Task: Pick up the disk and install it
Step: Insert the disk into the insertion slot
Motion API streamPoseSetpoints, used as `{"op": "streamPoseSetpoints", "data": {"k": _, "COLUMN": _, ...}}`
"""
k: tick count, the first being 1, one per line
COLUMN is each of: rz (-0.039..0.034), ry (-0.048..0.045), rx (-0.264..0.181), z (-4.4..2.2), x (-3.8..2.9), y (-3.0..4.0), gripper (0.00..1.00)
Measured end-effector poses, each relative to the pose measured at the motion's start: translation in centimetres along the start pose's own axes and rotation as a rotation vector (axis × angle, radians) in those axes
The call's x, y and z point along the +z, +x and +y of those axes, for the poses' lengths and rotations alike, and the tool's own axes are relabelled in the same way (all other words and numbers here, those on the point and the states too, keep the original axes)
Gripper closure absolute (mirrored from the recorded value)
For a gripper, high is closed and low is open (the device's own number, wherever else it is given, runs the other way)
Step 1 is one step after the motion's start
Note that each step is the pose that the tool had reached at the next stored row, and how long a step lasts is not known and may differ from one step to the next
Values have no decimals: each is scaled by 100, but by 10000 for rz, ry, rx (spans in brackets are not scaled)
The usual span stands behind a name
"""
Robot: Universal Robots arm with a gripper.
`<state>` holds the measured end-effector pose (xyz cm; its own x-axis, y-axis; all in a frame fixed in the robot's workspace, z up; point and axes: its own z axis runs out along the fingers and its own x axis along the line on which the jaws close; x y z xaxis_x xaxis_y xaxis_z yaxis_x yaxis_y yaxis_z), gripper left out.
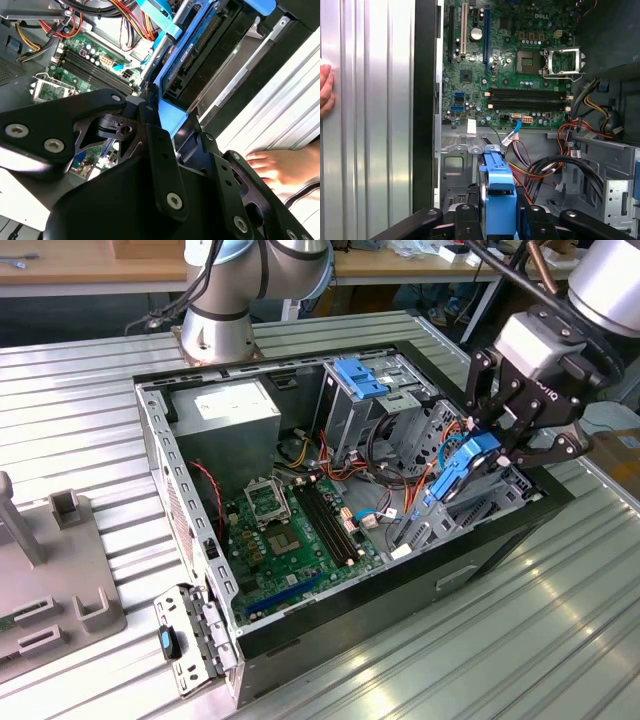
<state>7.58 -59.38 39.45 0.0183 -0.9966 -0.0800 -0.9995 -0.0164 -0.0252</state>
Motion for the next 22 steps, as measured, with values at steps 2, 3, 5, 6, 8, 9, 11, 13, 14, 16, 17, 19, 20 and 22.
{"op": "streamPoseSetpoints", "data": {"k": 2, "rz": 0, "ry": 0, "rx": 1, "z": 4, "x": 45, "y": 6, "gripper": 63}}
{"op": "streamPoseSetpoints", "data": {"k": 3, "rz": 1, "ry": 0, "rx": 1, "z": 6, "x": 76, "y": 9, "gripper": 63}}
{"op": "streamPoseSetpoints", "data": {"k": 5, "rz": 5, "ry": -1, "rx": 1, "z": 9, "x": 114, "y": 15, "gripper": 63}}
{"op": "streamPoseSetpoints", "data": {"k": 6, "rz": 7, "ry": -1, "rx": 1, "z": 12, "x": 143, "y": 19, "gripper": 63}}
{"op": "streamPoseSetpoints", "data": {"k": 8, "rz": 1, "ry": -1, "rx": 2, "z": 15, "x": 185, "y": 26, "gripper": 63}}
{"op": "streamPoseSetpoints", "data": {"k": 9, "rz": 2, "ry": -1, "rx": 1, "z": 16, "x": 202, "y": 29, "gripper": 63}}
{"op": "streamPoseSetpoints", "data": {"k": 11, "rz": 3, "ry": -1, "rx": 1, "z": 18, "x": 243, "y": 37, "gripper": 63}}
{"op": "streamPoseSetpoints", "data": {"k": 13, "rz": 3, "ry": 0, "rx": 1, "z": 19, "x": 278, "y": 42, "gripper": 63}}
{"op": "streamPoseSetpoints", "data": {"k": 14, "rz": 3, "ry": 0, "rx": 1, "z": 19, "x": 285, "y": 43, "gripper": 63}}
{"op": "streamPoseSetpoints", "data": {"k": 16, "rz": -1, "ry": 0, "rx": 2, "z": 20, "x": 310, "y": 45, "gripper": 63}}
{"op": "streamPoseSetpoints", "data": {"k": 17, "rz": 0, "ry": 0, "rx": 1, "z": 20, "x": 325, "y": 46, "gripper": 63}}
{"op": "streamPoseSetpoints", "data": {"k": 19, "rz": 0, "ry": 0, "rx": 1, "z": 21, "x": 351, "y": 48, "gripper": 63}}
{"op": "streamPoseSetpoints", "data": {"k": 20, "rz": 1, "ry": 0, "rx": 1, "z": 21, "x": 351, "y": 48, "gripper": 63}}
{"op": "streamPoseSetpoints", "data": {"k": 22, "rz": 1, "ry": 1, "rx": 1, "z": 21, "x": 352, "y": 49, "gripper": 63}}
